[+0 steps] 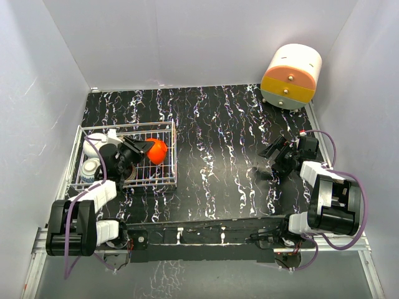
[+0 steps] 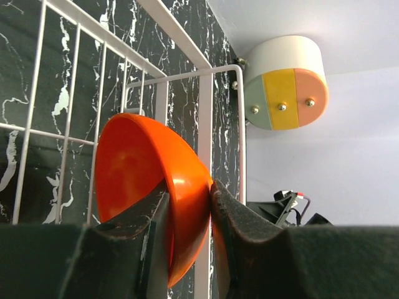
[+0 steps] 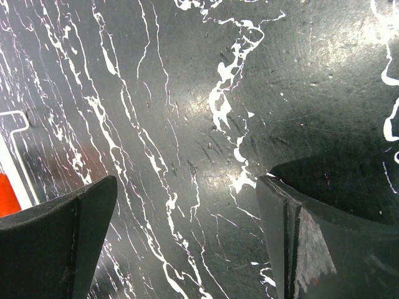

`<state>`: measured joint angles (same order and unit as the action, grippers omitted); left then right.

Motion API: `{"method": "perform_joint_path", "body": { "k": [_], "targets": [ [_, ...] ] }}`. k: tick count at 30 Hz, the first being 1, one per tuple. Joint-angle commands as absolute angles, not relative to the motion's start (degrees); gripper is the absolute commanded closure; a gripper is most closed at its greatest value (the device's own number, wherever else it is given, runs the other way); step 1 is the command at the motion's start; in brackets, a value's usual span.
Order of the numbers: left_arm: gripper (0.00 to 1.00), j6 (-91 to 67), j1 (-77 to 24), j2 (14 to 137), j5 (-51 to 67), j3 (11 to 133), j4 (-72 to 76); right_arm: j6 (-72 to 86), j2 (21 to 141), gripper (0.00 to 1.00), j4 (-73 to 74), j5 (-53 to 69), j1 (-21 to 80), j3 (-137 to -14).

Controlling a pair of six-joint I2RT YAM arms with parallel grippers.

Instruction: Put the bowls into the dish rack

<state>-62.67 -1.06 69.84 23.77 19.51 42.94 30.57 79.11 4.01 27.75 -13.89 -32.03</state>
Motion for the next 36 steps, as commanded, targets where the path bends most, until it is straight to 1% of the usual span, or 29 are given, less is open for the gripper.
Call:
{"method": "perform_joint_path", "body": {
  "k": [1, 8, 13, 22, 23, 25, 28, 36],
  "targets": [
    [0.75, -57.43, 0.72, 67.45, 18.90, 20.76, 33.60, 30.12, 80.05, 0.02, 4.04, 26.54, -14.06, -30.81],
    [0.69, -53.98, 1.19, 65.33, 16.55, 23.03, 26.37, 30.06, 79.89, 0.02, 4.13, 26.54, -14.06, -30.74],
    [0.69, -50.38, 1.59, 63.66, 13.86, 25.71, 18.86, 29.93, 79.80, 0.02, 4.24, 26.54, -14.06, -30.67],
    [0.67, -45.15, 2.11, 61.04, 8.39, 28.25, 9.94, 30.06, 79.76, 0.02, 4.13, 26.46, -14.06, -30.58],
    [0.66, -44.88, 2.11, 60.92, 8.09, 28.38, 9.40, 30.01, 79.88, 0.02, 4.13, 26.46, -14.06, -30.52],
    [0.61, -44.66, 2.16, 61.44, 7.90, 28.64, 8.62, 30.06, 79.89, 0.02, 4.11, 26.53, -14.02, -30.50],
    [0.56, -44.73, 2.27, 62.94, 8.46, 28.38, 8.62, 30.06, 79.89, 0.02, 4.13, 26.54, -14.06, -30.50],
    [0.54, -44.38, 2.23, 62.09, 7.47, 27.95, 8.20, 30.01, 80.05, 0.02, 4.06, 26.70, -14.01, -30.54]
  ]
}}
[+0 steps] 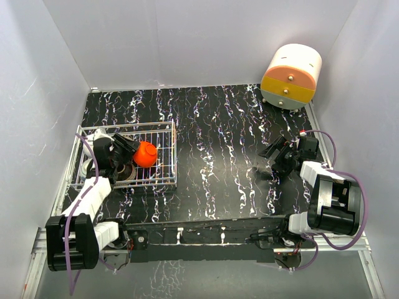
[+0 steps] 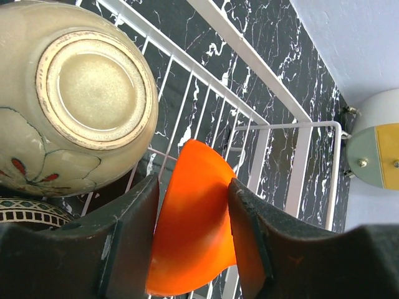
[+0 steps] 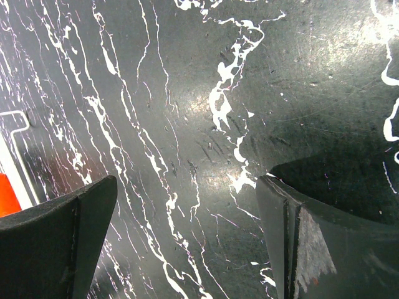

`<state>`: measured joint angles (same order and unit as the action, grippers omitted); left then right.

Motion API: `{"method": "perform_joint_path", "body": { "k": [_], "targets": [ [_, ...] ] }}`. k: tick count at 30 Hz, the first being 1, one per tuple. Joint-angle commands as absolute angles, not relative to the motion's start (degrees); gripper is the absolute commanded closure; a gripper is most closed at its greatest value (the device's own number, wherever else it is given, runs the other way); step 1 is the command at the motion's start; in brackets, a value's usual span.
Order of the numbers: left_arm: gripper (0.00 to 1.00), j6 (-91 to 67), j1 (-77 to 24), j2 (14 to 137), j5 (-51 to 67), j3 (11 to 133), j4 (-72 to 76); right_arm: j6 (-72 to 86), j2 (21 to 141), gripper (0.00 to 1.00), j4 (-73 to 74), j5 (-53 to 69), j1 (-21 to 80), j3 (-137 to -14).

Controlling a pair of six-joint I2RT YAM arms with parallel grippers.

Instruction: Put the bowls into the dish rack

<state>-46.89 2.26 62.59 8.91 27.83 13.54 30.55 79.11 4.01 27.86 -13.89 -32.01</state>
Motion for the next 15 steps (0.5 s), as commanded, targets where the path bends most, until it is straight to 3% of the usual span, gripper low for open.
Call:
{"method": "perform_joint_path", "body": {
  "k": [1, 8, 15],
  "targets": [
    [0.52, -44.17, 2.20, 61.88, 7.21, 28.39, 7.66, 30.05, 80.04, 0.02, 3.98, 26.76, -13.98, -30.57],
    [0.27, -41.49, 2.20, 60.99, 4.57, 32.58, 0.89, 30.18, 80.11, 0.02, 3.81, 26.97, -14.02, -30.76],
    [0.24, -40.03, 2.20, 61.93, 3.15, 36.46, -3.19, 30.49, 80.42, 0.02, 3.43, 27.45, -14.06, -30.80]
  ]
}}
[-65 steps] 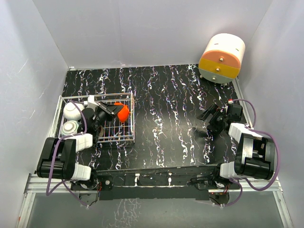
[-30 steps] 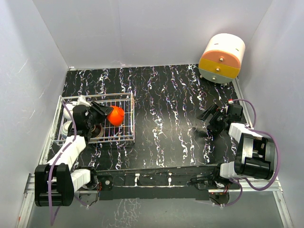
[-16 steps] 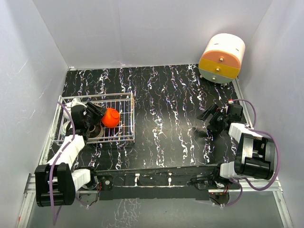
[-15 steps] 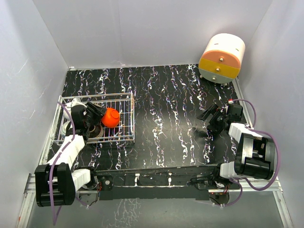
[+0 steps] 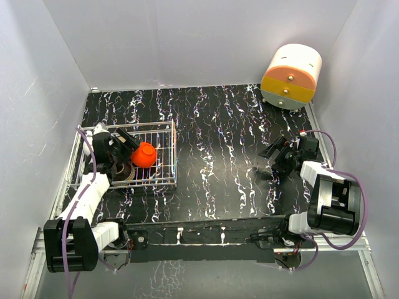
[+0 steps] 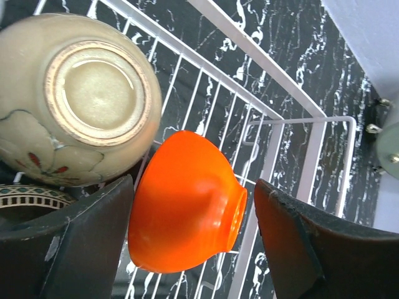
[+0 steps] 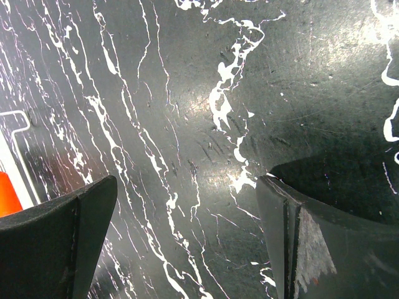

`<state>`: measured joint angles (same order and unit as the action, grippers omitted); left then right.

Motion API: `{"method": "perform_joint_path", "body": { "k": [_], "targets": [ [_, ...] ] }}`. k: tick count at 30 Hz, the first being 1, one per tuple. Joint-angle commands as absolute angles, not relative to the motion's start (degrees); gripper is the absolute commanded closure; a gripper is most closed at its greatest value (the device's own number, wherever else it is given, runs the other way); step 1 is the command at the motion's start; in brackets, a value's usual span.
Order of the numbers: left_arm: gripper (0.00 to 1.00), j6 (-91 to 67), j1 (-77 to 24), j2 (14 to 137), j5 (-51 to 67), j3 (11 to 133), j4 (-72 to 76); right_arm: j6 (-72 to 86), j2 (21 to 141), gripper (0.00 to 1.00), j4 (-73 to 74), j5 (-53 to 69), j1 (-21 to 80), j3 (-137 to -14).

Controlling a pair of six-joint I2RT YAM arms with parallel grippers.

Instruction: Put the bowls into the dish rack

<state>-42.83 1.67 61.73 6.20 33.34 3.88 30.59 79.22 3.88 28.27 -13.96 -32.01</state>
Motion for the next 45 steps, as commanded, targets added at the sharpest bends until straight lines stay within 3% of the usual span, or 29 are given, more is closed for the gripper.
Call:
{"method": "perform_joint_path", "body": {
  "k": [1, 11, 25, 45],
  "targets": [
    [0.23, -39.55, 2.20, 62.34, 2.59, 37.47, -4.18, 30.50, 80.42, 0.02, 3.47, 27.50, -14.06, -30.82],
    [0.22, -36.20, 2.20, 62.04, -2.17, 45.12, -13.99, 30.63, 80.77, 0.02, 2.90, 27.73, -14.01, -30.54],
    [0.21, -35.42, -1.31, 64.46, 0.42, 46.98, -14.82, 30.59, 80.46, 0.02, 3.16, 27.48, -14.06, -30.41],
    [0.17, -29.82, -8.94, 66.56, -12.72, 55.28, -23.19, 30.67, 80.64, 0.02, 2.86, 27.75, -14.06, -30.33]
  ]
}}
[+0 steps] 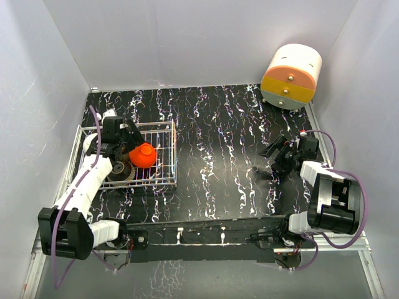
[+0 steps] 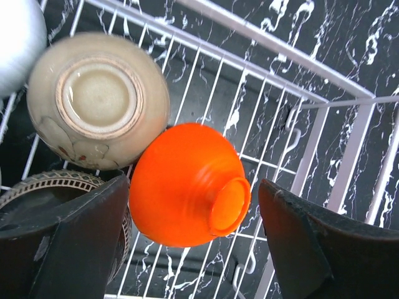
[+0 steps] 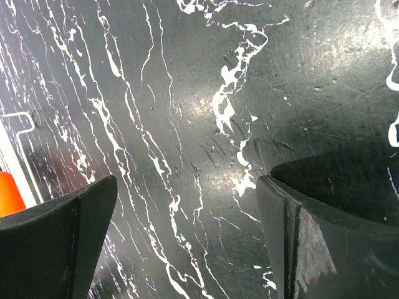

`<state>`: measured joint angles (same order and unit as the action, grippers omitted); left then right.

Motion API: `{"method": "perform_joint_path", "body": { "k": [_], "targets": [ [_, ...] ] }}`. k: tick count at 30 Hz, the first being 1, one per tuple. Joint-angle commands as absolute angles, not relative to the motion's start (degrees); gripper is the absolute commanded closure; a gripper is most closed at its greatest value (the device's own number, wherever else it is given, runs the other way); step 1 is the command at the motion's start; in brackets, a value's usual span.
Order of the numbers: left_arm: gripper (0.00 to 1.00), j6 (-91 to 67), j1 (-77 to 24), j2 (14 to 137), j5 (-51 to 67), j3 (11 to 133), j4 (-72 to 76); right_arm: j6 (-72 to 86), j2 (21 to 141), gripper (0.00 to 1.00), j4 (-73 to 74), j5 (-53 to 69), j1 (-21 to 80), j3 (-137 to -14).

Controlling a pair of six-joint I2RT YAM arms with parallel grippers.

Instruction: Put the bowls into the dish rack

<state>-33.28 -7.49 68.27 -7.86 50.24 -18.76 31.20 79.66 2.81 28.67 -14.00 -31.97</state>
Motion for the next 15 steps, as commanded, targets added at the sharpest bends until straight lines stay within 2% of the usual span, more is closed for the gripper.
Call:
{"method": "perform_joint_path", "body": {
  "k": [1, 9, 15],
  "targets": [
    [0.16, -29.25, -9.79, 66.58, -13.95, 56.04, -23.92, 30.67, 80.60, 0.02, 2.89, 27.69, -14.06, -30.32],
    [0.17, -26.21, -21.74, 73.15, -24.80, 61.20, -28.19, 30.69, 80.43, 0.02, 3.15, 27.86, -14.06, -30.56],
    [0.17, -27.01, -25.57, 78.08, -31.43, 62.74, -29.84, 30.50, 80.55, 0.02, 3.38, 27.92, -14.06, -30.67]
  ]
}}
